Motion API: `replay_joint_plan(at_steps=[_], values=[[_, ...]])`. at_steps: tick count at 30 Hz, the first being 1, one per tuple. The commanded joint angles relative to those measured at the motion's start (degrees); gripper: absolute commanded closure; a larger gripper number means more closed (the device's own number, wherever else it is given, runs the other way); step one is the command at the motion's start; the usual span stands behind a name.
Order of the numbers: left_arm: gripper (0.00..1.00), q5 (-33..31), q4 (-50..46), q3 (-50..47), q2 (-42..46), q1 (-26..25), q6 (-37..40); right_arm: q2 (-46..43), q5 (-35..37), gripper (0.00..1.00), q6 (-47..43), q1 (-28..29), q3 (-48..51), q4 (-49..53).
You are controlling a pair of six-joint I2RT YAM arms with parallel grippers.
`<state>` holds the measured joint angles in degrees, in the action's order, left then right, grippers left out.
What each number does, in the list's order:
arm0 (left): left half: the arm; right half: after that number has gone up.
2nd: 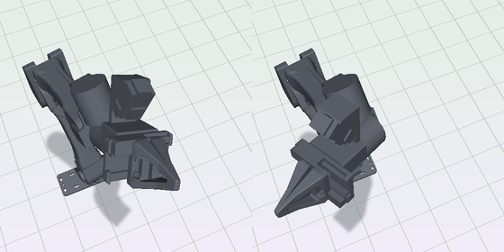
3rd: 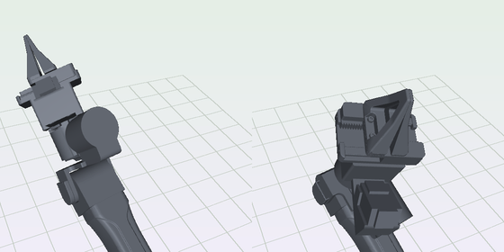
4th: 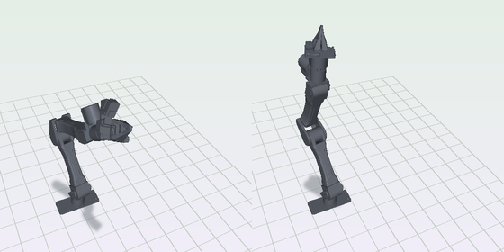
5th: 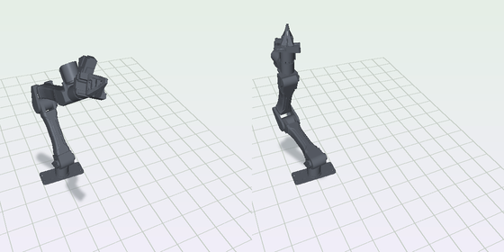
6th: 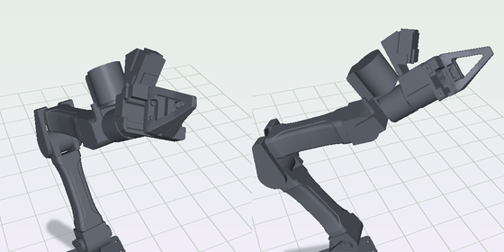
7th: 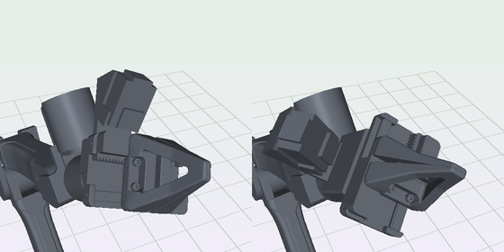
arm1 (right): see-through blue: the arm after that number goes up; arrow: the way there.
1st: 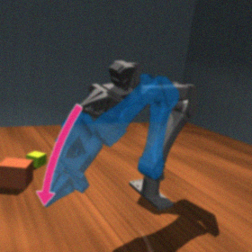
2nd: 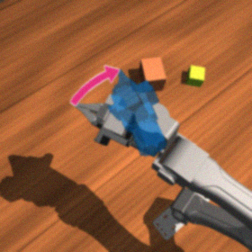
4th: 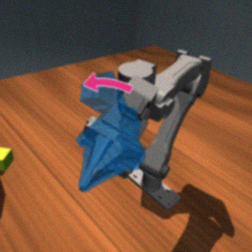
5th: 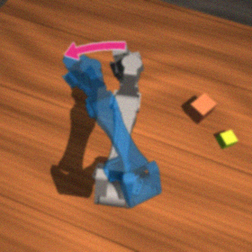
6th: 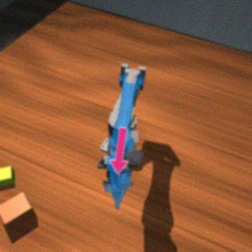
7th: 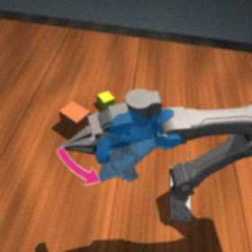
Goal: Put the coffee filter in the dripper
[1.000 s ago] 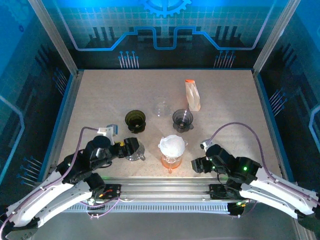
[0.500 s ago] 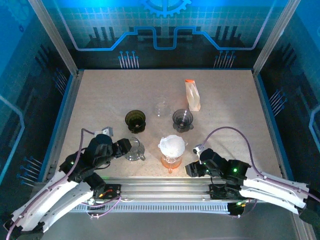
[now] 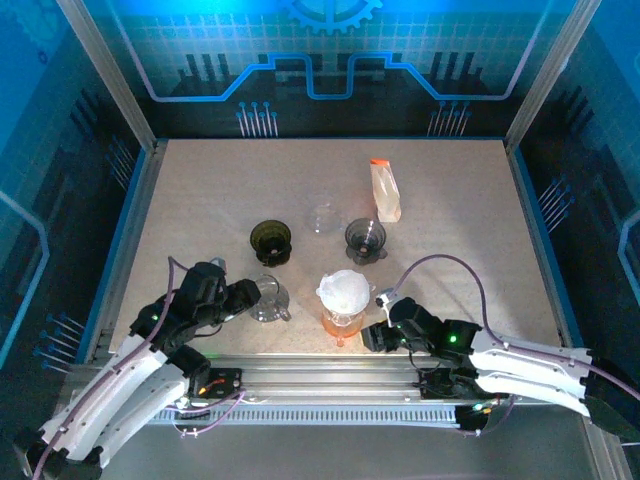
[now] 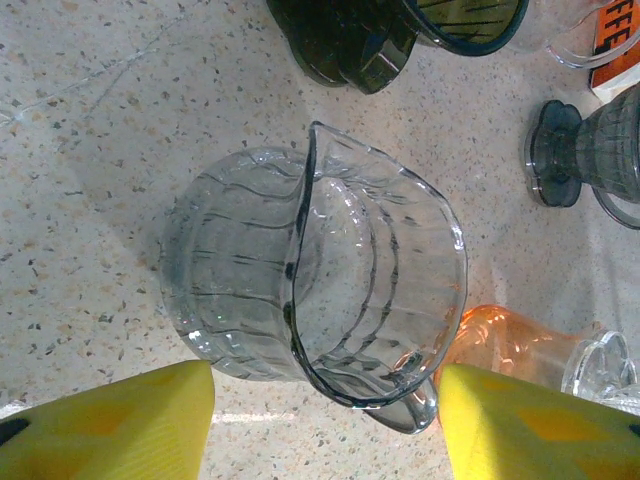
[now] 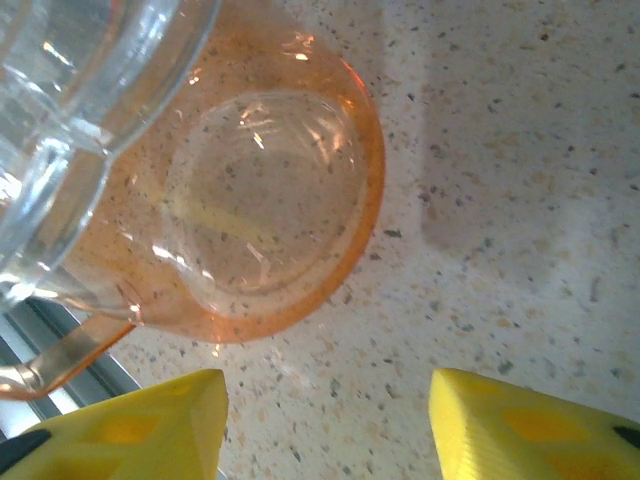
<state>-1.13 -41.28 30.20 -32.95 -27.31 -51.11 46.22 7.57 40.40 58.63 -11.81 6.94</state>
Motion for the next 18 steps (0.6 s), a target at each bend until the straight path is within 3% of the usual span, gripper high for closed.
replay_joint_plan(at_steps=[1,10,18], values=[[0.38,2.1,0.9,-0.3,0.2,0.8,-0.5,1.9,-1.6,0.45,-0.6,0.9,1.5,-7.5],[0.38,3.3,1.6,-0.1,-0.4,1.6,-0.6,-0.5,-4.6,0.44,0.1,1.0,4.0,-7.4],[0.38,3.9,2.1,0.6,-1.3,2.1,-0.5,1.6,-6.8,0.44,-1.1,1.0,6.9,-17.9]])
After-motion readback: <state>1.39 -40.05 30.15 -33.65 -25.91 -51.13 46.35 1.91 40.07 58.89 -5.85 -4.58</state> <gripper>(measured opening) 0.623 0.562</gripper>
